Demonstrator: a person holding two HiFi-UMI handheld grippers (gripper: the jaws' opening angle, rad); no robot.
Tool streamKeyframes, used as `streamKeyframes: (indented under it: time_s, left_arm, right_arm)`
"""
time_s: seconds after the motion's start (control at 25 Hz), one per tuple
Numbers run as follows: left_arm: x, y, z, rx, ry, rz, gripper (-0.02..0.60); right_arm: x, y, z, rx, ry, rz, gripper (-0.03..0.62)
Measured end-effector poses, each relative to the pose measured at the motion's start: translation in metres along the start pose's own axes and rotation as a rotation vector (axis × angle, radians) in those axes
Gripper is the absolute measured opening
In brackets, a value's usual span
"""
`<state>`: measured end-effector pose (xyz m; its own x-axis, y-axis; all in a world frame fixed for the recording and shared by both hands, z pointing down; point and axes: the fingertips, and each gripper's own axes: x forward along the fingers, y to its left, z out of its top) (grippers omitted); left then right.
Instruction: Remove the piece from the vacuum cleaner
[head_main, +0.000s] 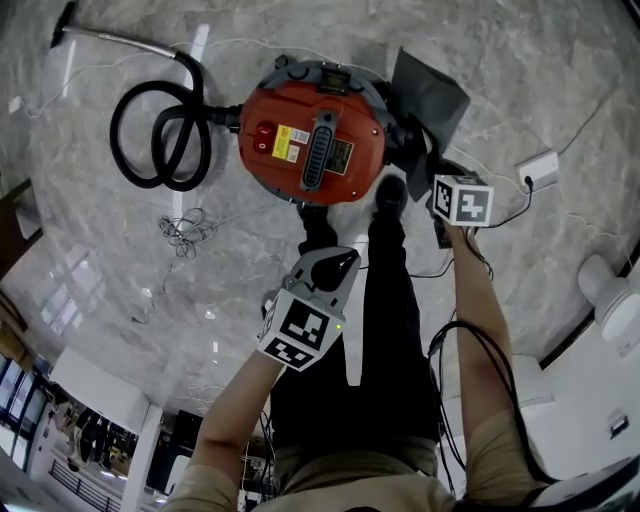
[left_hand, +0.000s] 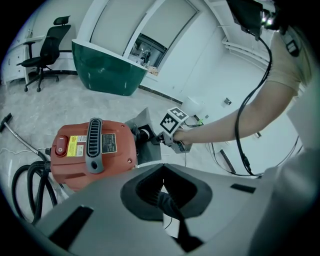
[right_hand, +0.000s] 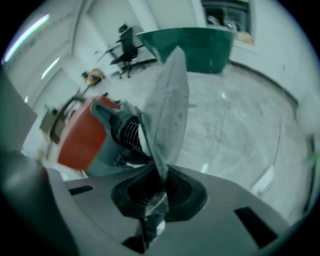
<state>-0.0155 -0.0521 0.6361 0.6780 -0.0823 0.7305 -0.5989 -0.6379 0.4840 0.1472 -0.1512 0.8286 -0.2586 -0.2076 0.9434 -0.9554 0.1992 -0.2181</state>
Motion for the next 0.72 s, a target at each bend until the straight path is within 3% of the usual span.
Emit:
streamKeyframes:
  time_s: [0.08,0.16,0.24,0.36,0.4,0.48,0.52,0.64,0.72]
  left_arm:
    - [-0.003,-0.002,0.001,-0.002,-0.002,-0.010,0.003]
    - [-0.007,-0.001,0.000,-0.005,-0.007,-0.013,0.003]
    - [-0.007,0.004,-0.003,-0.008,-0.007,-0.006,0.004]
    - [-0.007,0.004,-0.005,-0.010,0.000,-0.006,0.003]
    - [-0.008,0.002,-0.004,-0.010,-0.003,-0.007,0.003]
    - [-0.008,-0.001,-0.002,-0.011,-0.012,-0.009,0.005]
    - [-0.009,-0.001,-0.002,-0.017,-0.015,-0.012,0.004]
    - [-0.002,0.004,-0.010,-0.038,-0.001,-0.012,0.004]
    - [0.005,0.002,-0.012,-0.030,0.013,-0.009,0.003]
  right_arm:
    - [-0.001,-0.002,-0.001,-0.241,0.008,-0.076,0.015]
    - [-0.002,-0.005,0.000,-0.235,0.014,-0.061,0.015]
    - [0.000,-0.003,0.002,-0.031,0.015,0.035,0.015]
    - [0.000,-0.004,0.001,0.470,0.002,0.236,0.025]
    - [0.000,-0.017,-0.006,0.583,0.009,0.224,0.026]
    - [-0.002,-0.056,-0.033,0.680,0.041,0.112,0.015]
    - [-0.006,-0.067,-0.045,0.665,0.049,0.086,0.015]
    - [-0.018,-0.056,-0.049,0.485,0.039,0.123,0.015]
    - [-0.019,-0.046,-0.043,0.430,0.028,0.146,0.015]
